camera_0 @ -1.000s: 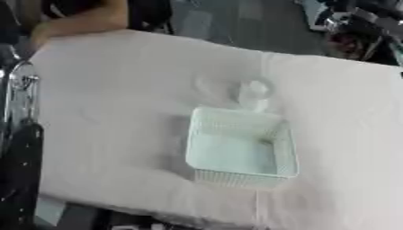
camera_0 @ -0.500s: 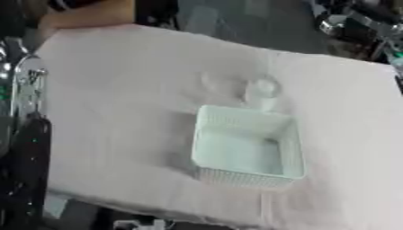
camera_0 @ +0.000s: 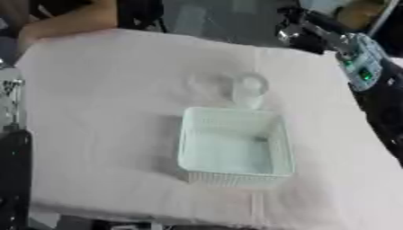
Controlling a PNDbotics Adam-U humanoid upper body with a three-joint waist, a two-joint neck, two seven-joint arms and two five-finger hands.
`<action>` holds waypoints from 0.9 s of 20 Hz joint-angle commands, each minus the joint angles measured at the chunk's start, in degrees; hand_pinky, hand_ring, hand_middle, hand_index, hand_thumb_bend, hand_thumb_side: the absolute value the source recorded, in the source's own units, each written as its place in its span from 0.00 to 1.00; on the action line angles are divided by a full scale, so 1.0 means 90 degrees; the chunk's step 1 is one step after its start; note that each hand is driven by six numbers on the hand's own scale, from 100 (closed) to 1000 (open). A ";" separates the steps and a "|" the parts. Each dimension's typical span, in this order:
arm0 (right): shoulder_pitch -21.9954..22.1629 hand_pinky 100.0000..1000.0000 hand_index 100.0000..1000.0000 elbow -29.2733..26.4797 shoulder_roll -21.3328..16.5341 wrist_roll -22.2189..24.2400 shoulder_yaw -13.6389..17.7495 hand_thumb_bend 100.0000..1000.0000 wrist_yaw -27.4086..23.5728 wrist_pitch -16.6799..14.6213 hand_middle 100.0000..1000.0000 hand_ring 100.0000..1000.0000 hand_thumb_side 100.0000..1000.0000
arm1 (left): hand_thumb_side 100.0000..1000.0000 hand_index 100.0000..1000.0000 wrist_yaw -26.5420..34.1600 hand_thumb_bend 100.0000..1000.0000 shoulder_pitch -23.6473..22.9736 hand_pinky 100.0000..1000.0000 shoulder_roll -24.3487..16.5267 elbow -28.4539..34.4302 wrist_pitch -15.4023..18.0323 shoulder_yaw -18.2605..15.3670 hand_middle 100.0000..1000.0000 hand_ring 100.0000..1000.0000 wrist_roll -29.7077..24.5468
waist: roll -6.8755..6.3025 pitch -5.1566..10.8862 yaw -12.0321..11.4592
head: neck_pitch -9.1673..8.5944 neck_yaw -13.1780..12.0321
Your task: Pick up objects on the table and place them in the box.
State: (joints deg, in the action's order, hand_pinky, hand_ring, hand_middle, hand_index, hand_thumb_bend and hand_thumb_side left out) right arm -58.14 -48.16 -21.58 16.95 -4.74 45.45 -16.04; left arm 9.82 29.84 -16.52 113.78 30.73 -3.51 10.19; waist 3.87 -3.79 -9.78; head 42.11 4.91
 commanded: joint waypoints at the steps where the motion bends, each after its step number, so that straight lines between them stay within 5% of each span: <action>1: -0.0221 1.00 0.69 -0.0080 0.0000 -0.0118 0.0062 0.00 0.0195 0.0010 1.00 1.00 0.96 | 0.88 0.86 0.0046 0.50 0.0135 0.64 -0.0012 0.0090 0.0008 0.0019 0.69 0.67 -0.0033 | -0.0053 0.0049 -0.0031 | -0.0257 0.0251; 6: -0.0260 1.00 0.69 -0.0079 0.0112 -0.0202 0.0051 0.00 0.0320 0.0005 1.00 1.00 0.96 | 0.88 0.86 0.0072 0.50 0.0188 0.64 0.0024 0.0090 0.0029 0.0019 0.69 0.66 -0.0050 | -0.0062 -0.0004 -0.0084 | -0.0441 0.0482; 18: -0.0232 1.00 0.68 -0.0117 0.0345 -0.0238 -0.0011 0.00 0.0387 -0.0046 1.00 1.00 0.96 | 0.87 0.86 0.0090 0.50 0.0203 0.64 0.0048 0.0090 0.0047 0.0020 0.69 0.66 -0.0081 | -0.0076 -0.0004 -0.0114 | -0.0516 0.0607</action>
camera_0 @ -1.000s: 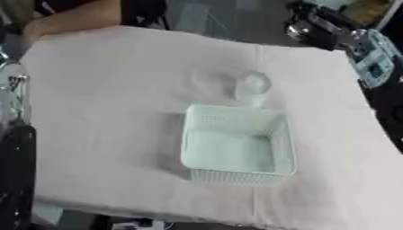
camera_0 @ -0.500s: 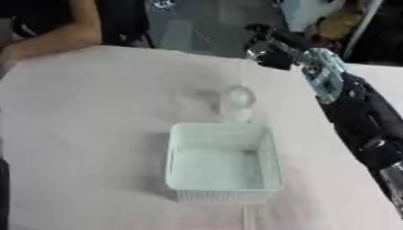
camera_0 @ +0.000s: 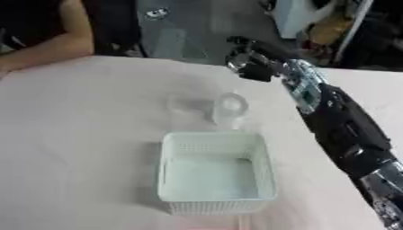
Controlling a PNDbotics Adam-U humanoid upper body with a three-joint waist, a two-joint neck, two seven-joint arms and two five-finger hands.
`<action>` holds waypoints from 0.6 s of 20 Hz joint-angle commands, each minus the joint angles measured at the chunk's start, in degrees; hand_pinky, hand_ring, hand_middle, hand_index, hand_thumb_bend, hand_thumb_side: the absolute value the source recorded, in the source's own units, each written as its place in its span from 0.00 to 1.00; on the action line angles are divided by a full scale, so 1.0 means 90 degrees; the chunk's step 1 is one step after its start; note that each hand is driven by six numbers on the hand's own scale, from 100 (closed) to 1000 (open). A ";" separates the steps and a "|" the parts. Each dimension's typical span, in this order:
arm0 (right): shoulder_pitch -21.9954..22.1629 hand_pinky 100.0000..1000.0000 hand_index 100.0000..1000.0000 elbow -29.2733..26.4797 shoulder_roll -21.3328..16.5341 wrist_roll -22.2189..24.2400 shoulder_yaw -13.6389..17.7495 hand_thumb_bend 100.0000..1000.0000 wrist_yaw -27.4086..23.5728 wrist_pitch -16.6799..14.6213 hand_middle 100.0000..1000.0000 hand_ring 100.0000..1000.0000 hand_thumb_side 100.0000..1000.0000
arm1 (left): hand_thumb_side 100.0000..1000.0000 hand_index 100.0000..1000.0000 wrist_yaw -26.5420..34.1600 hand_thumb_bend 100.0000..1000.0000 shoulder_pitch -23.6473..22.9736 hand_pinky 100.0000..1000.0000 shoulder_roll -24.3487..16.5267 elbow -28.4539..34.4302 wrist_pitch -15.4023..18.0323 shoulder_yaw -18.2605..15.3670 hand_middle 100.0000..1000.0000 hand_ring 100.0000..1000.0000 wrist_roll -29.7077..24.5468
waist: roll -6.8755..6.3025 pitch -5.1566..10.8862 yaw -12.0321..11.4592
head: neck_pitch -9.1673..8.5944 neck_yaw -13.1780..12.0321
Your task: Pick up objects on the table and place them in the box.
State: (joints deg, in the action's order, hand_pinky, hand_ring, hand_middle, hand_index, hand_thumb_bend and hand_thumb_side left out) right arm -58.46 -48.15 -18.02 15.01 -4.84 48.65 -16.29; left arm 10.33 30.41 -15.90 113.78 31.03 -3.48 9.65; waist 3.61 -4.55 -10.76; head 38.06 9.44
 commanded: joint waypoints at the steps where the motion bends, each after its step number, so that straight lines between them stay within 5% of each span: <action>1: -0.0194 1.00 0.68 -0.0132 -0.0031 -0.0021 -0.0008 0.00 0.0030 -0.0029 1.00 1.00 0.96 | 0.87 0.86 0.0034 0.50 0.0140 0.64 -0.0019 0.0090 0.0012 0.0017 0.69 0.66 -0.0022 | -0.0047 0.0083 -0.0007 | -0.0059 0.0098; 12: -0.0104 1.00 0.67 -0.0128 0.0104 0.0034 -0.0073 0.00 0.0108 -0.0064 1.00 1.00 0.97 | 0.87 0.86 0.0031 0.50 0.0127 0.64 -0.0021 0.0090 0.0001 0.0025 0.69 0.66 -0.0032 | -0.0045 0.0097 -0.0007 | 0.0094 0.0076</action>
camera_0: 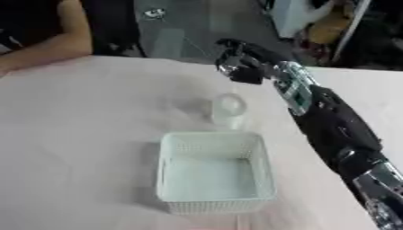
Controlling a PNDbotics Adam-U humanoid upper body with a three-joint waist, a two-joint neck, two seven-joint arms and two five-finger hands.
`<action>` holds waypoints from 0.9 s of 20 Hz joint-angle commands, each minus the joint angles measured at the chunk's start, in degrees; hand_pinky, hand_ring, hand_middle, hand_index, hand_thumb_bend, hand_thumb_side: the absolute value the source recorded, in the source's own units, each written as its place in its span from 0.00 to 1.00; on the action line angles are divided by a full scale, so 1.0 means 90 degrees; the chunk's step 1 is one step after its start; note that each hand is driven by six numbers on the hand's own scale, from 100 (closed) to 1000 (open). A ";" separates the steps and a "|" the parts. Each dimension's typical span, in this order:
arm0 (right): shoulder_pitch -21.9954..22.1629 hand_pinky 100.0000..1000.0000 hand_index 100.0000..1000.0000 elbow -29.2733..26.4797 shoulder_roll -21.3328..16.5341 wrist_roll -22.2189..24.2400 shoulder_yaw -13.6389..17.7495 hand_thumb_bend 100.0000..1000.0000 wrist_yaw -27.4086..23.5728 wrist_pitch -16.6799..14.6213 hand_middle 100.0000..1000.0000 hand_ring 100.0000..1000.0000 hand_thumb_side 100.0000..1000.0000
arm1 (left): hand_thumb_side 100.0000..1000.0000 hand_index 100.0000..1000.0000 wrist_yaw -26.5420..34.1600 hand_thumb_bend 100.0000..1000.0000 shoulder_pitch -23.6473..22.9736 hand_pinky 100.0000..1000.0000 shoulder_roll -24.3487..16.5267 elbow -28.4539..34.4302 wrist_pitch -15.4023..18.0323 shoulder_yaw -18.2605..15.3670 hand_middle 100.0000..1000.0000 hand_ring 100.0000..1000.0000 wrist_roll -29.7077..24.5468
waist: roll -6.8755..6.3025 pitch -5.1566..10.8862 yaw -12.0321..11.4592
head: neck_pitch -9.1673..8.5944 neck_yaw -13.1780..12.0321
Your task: Pick up objects on the table and place them in the box.
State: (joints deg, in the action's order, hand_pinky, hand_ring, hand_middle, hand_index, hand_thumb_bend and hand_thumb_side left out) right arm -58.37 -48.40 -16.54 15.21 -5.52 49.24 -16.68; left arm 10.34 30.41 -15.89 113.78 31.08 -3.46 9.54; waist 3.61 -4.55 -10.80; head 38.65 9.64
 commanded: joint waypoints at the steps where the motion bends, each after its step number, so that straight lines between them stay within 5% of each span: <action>1: -0.0099 1.00 0.67 -0.0088 -0.0053 0.0015 0.0000 0.00 0.0049 -0.0021 1.00 1.00 0.98 | 0.87 0.86 0.0029 0.50 0.0124 0.64 -0.0024 0.0090 -0.0007 0.0023 0.69 0.66 -0.0020 | -0.0045 0.0100 -0.0002 | 0.0054 0.0060; 18: 0.0043 1.00 0.64 -0.0096 -0.0055 0.0086 -0.0112 0.00 0.0276 -0.0121 1.00 1.00 0.97 | 0.88 0.86 -0.0016 0.49 -0.0003 0.64 -0.0093 0.0090 -0.0073 0.0018 0.69 0.66 0.0000 | -0.0055 0.0220 0.0099 | 0.0437 0.0104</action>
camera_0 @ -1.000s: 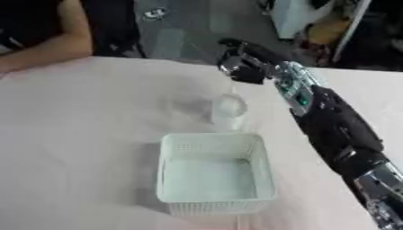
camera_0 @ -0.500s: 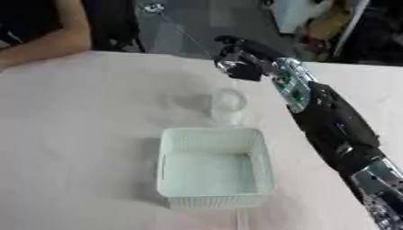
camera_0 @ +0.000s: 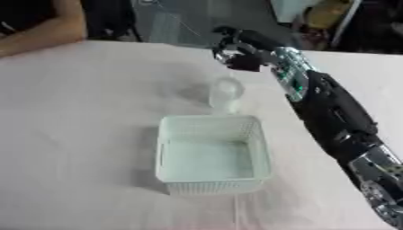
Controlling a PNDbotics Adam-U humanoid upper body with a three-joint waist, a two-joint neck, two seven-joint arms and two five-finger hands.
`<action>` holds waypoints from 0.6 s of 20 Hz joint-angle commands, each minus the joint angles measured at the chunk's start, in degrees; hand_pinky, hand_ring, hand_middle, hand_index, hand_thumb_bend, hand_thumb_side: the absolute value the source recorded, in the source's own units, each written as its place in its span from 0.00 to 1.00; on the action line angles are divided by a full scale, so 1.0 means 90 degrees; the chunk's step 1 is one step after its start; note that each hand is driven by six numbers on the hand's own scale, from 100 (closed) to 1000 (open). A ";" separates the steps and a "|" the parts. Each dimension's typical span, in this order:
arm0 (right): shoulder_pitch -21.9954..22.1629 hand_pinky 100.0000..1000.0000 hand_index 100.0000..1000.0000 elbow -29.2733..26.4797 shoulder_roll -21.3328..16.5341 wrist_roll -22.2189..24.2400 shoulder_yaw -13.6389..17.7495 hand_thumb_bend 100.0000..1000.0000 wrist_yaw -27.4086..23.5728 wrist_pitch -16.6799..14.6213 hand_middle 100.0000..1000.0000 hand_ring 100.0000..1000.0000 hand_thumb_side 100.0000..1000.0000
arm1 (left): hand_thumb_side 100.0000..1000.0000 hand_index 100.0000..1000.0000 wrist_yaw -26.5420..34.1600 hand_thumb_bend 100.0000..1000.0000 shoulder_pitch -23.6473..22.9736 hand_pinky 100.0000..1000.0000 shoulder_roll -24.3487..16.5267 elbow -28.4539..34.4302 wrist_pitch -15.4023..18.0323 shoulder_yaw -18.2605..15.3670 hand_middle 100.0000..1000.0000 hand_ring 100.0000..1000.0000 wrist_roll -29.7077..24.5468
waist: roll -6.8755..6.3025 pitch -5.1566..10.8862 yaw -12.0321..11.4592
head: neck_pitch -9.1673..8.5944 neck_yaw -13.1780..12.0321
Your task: Pick up objects on the table and place them in the box.
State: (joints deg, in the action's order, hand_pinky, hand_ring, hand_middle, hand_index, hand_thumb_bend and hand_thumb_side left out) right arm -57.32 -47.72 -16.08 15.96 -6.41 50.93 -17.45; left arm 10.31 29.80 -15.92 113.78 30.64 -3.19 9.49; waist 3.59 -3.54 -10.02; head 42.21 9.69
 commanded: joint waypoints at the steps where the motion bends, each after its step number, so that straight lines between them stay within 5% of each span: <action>1: -0.0064 1.00 0.63 -0.0194 -0.0112 0.0004 -0.0016 0.00 0.0126 -0.0036 1.00 1.00 0.97 | 0.88 0.86 -0.0013 0.49 0.0059 0.64 -0.0091 0.0090 -0.0027 -0.0012 0.69 0.66 0.0006 | -0.0055 0.0110 0.0019 | 0.0038 0.0100; 12: 0.0050 1.00 0.61 -0.0243 -0.0093 -0.0008 -0.0053 0.00 0.0267 -0.0029 1.00 1.00 0.98 | 0.88 0.86 -0.0021 0.49 0.0031 0.64 -0.0113 0.0090 -0.0045 -0.0008 0.69 0.66 0.0014 | -0.0074 0.0123 0.0059 | 0.0073 0.0104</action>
State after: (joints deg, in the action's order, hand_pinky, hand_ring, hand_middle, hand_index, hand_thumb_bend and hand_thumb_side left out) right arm -56.08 -48.78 -16.10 16.06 -6.93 53.12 -17.57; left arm 10.29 29.53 -15.96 113.78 30.51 -3.19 9.60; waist 3.34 -3.50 -9.61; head 42.71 9.71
